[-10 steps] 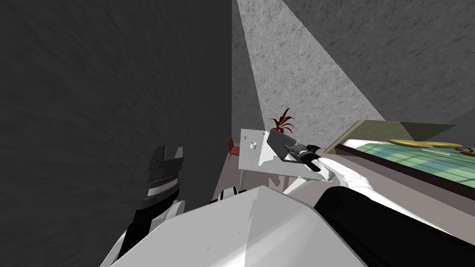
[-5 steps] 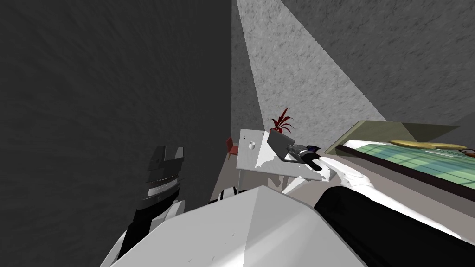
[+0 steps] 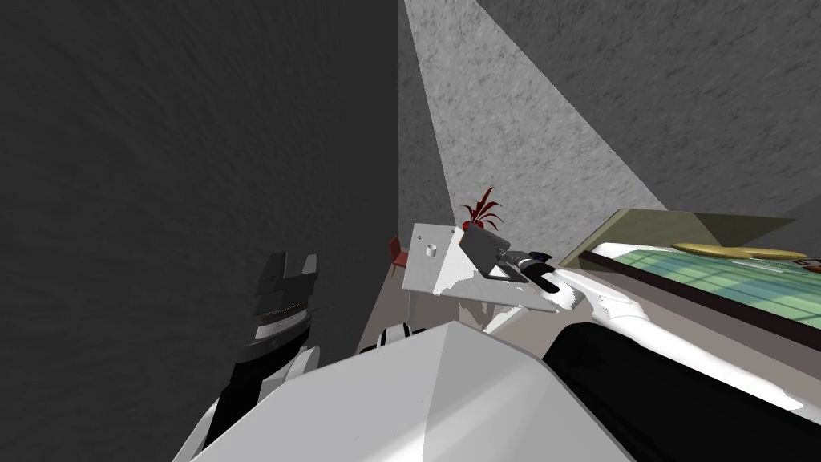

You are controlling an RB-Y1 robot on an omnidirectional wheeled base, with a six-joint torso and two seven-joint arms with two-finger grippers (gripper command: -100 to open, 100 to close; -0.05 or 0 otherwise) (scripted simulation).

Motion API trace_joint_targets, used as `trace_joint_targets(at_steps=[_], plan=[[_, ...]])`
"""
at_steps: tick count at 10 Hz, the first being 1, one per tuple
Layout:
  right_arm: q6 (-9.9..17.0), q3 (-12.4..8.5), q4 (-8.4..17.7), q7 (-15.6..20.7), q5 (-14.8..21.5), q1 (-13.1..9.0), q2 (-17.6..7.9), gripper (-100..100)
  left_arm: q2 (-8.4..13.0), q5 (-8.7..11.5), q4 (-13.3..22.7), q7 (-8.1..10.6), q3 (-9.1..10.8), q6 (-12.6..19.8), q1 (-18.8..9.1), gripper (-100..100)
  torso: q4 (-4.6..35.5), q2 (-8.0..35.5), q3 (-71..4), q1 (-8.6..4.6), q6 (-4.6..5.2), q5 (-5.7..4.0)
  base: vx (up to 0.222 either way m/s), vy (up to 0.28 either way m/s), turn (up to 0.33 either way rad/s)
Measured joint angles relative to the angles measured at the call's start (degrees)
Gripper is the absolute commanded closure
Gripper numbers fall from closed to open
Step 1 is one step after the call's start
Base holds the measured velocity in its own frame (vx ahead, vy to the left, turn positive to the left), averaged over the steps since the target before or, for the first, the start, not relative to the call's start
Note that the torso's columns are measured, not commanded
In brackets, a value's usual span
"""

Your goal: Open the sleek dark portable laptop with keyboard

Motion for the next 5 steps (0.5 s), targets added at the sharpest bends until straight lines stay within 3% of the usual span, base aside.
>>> trace_joint_targets(at_steps=[2,5], plan=[[-0.35,0.0,0.41,-1.71,-1.62,0.18,-0.65,100,0.0,0.0,0.0,0.0,0.0,0.0,0.0,0,-0.08,-0.15,-0.08,0.19,-0.09,0.0,-0.021,-0.059,0.025],[-1.67,1.18,2.01,-4.9,-5.09,-0.94,0.09,100,0.0,0.0,0.0,0.0,0.0,0.0,-0.01,0,-0.18,-0.21,-0.1,-0.42,-0.12,-0.34,-0.081,-0.141,0.073]])
